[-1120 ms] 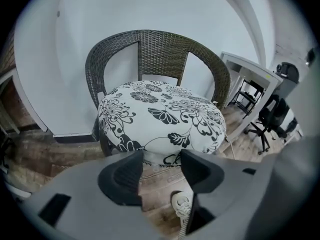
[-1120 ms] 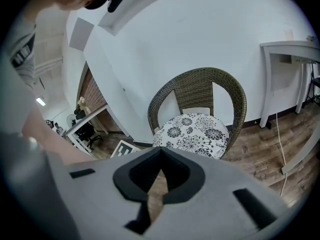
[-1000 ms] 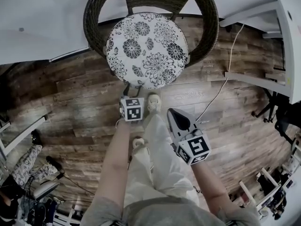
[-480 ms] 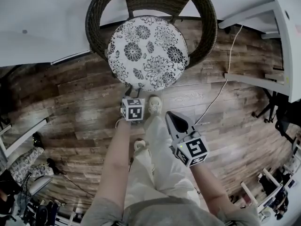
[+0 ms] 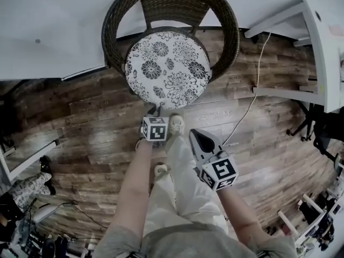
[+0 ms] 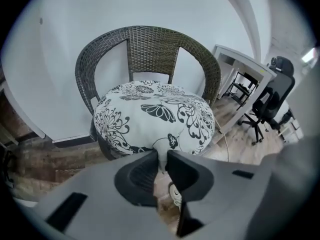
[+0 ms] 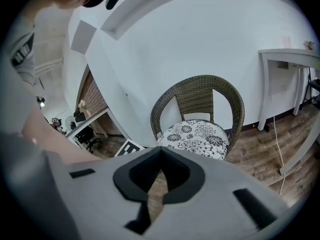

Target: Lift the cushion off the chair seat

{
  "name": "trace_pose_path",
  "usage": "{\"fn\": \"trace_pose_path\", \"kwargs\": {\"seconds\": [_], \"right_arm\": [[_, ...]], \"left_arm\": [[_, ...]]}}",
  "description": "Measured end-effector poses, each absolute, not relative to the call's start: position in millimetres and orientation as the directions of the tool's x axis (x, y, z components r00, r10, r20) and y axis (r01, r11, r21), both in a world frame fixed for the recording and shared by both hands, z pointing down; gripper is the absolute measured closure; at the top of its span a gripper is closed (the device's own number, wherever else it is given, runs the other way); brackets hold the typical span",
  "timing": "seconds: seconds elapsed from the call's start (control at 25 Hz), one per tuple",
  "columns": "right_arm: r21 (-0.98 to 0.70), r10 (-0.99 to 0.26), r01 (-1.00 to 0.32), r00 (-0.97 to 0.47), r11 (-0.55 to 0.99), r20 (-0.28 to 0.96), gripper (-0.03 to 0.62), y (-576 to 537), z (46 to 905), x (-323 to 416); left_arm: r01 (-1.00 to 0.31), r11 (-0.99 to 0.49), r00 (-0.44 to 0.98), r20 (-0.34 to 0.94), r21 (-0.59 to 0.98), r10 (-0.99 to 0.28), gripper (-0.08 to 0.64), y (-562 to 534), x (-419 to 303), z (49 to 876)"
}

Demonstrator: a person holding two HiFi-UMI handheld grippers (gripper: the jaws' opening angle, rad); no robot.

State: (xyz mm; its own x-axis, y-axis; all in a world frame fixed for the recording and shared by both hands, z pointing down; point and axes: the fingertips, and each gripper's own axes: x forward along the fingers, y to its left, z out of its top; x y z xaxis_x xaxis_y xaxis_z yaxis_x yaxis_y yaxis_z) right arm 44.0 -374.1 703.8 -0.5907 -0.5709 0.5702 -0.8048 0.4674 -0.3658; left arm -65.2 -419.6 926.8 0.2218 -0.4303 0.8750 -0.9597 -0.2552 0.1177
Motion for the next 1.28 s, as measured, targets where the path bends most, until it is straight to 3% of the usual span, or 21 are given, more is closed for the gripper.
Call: {"fn": "trace_pose_path", "kwargs": {"seconds": [1.28], "right_arm": [[-0.258,-0.727,-0.823,-0.568,0.506,0.386,0.592,-284.5,499.4,35.2]], "left_arm": [[-0.935,-0.313,0.338,0.684,0.166,-0.646,0.512,-344.4,-51.0,662.0]]}}
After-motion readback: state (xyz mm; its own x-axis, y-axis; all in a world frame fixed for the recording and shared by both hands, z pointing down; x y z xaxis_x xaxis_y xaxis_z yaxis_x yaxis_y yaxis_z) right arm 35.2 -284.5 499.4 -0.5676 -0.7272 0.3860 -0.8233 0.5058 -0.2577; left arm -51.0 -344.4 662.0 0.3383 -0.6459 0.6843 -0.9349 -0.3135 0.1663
